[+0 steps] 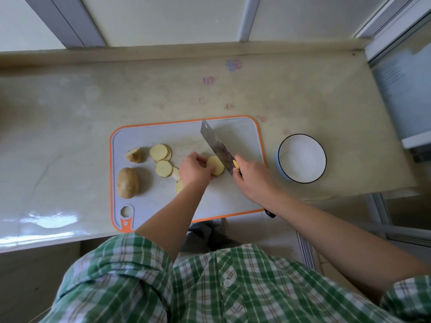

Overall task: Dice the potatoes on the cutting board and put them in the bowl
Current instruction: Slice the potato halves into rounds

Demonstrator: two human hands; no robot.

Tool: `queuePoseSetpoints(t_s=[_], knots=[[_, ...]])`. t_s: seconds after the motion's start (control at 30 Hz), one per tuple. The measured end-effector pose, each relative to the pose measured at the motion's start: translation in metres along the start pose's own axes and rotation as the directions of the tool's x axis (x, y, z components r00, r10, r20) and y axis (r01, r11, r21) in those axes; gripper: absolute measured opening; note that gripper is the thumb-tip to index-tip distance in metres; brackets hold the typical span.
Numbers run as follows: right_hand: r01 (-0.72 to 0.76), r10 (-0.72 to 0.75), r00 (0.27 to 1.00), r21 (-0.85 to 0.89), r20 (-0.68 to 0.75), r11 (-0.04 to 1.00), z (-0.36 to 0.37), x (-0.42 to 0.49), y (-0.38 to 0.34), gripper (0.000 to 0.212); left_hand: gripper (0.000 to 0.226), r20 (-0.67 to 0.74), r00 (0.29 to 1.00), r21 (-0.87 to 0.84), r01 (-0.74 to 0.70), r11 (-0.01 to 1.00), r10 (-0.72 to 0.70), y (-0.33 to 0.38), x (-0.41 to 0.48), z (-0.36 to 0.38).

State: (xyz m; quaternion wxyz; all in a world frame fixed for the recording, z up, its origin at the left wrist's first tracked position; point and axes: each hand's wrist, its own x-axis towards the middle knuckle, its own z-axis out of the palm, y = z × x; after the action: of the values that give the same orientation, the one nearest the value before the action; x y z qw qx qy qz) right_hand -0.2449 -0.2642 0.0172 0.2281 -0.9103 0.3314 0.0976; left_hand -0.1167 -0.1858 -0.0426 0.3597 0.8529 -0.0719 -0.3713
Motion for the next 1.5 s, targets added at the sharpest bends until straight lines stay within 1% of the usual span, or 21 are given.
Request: queuePoseSetpoints(t_s=[0.27,0.47,0.57,0.8,0.9,1.07,1.13,1.2,1.23,1.5], knots=[[0.001,0.000,0.999,-0.021,0.038,1.000,-0.003,0.001,-0.002,0.015,0.023,0.020,0.999,-0.044,0.038,0.998,-0.037,0.006,-0.004,-0.003],[0.014,-0.012,0.997,-0.027,0.072,1.000,0.009,0.008,-0.002,0.009,0.021,0.027,0.998,-0.072,0.064,0.995,-0.062,0.010,-0.005,-0.006],[0.002,-0.001,0.998,-0.016,0.057,1.000,0.019,0.010,-0.001,0.006,0.023,0.031,0.997,-0.083,0.072,0.994,-0.070,0.012,-0.006,-0.007],[-0.013,0.013,1.000,-0.011,-0.004,1.000,0.029,0.007,0.002,0.016,0.027,0.050,0.997,-0.048,0.064,0.997,-0.061,0.011,-0.002,-0.008],[0.012,-0.011,1.000,0.026,-0.021,1.000,0.019,0.007,0.003,0.011,0.024,0.045,0.997,-0.061,0.061,0.996,-0.058,0.010,-0.002,-0.008],[0.044,-0.044,0.999,-0.006,0.008,0.999,0.010,0.005,0.002,0.010,0.022,0.046,0.998,-0.057,0.053,0.997,-0.051,0.009,-0.002,-0.008],[0.045,-0.044,0.999,-0.020,0.022,0.999,0.009,0.005,0.002,0.006,0.022,0.045,0.998,-0.061,0.049,0.997,-0.047,0.009,-0.002,-0.008],[0.033,-0.031,0.999,-0.042,0.030,0.999,0.010,0.005,0.001,0.024,0.022,0.047,0.998,-0.063,0.053,0.997,-0.050,0.009,-0.002,-0.008],[0.023,-0.022,0.999,-0.045,0.032,0.999,0.011,0.005,0.001,0.028,0.021,0.047,0.998,-0.058,0.054,0.997,-0.052,0.009,-0.002,-0.008],[0.019,-0.018,0.999,-0.028,0.038,0.999,0.022,0.013,0.000,0.043,0.021,0.044,0.998,-0.049,0.049,0.998,-0.047,0.009,-0.001,-0.008]])
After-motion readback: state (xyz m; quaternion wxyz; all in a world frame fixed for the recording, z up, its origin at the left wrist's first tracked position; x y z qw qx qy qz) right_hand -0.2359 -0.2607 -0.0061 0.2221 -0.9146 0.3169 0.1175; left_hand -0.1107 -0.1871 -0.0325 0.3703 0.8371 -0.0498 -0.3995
